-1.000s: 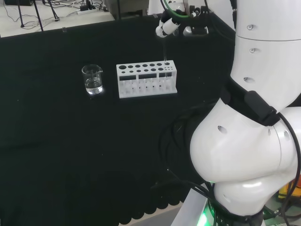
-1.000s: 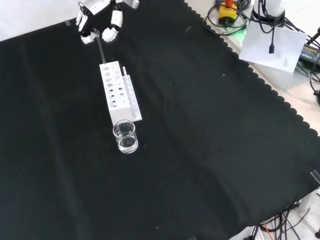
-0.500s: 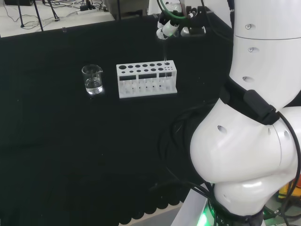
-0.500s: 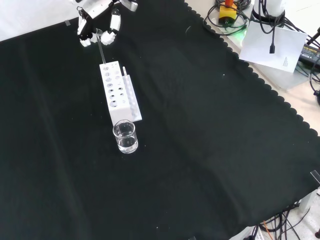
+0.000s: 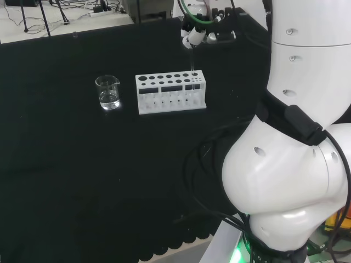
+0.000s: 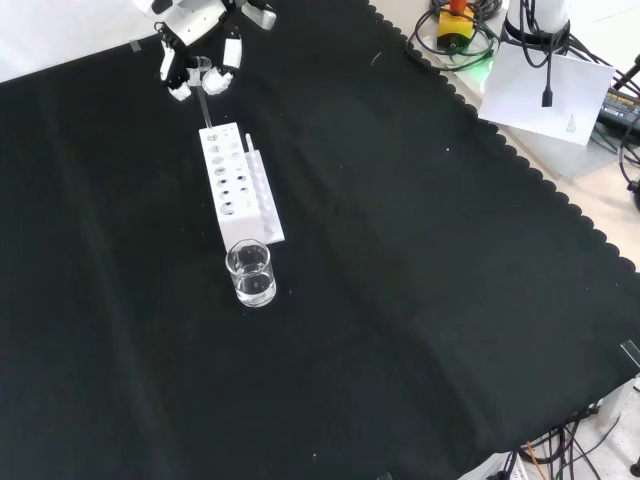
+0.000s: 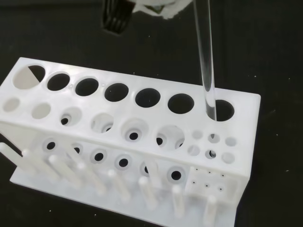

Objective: Take the glass rod from the white test tube rack.

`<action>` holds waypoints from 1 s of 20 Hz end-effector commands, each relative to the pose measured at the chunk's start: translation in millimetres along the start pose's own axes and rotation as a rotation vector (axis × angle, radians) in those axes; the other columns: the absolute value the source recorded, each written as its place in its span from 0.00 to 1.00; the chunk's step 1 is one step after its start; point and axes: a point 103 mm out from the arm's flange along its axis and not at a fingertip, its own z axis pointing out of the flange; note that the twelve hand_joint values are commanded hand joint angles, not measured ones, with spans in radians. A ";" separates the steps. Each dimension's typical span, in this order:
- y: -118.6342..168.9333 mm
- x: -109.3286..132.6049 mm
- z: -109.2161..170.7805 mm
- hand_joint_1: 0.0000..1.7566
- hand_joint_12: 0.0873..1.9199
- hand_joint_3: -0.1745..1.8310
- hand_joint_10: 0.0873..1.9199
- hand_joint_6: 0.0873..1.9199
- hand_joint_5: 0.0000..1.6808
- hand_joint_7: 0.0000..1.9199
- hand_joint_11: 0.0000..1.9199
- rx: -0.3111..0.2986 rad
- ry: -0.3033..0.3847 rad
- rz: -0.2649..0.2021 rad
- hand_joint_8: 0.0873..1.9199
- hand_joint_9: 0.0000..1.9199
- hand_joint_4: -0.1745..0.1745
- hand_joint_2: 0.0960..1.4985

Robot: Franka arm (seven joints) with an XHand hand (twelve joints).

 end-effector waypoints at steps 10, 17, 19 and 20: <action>-3.0 1.5 -11.4 0.68 0.51 0.44 0.56 0.52 0.63 0.70 0.94 -0.101 -0.057 0.014 0.67 0.89 0.00 0.45; -28.2 1.2 -50.8 0.69 0.48 0.50 0.50 0.41 0.72 0.77 0.92 -0.178 -0.066 -0.001 0.61 0.91 0.00 0.36; -34.3 0.6 -61.7 0.69 0.48 0.51 0.50 0.41 0.73 0.77 0.92 -0.185 -0.061 0.002 0.61 0.92 0.00 0.35; -38.0 0.3 -67.8 0.69 0.48 0.51 0.49 0.41 0.73 0.77 0.92 -0.191 -0.059 0.004 0.61 0.92 0.00 0.35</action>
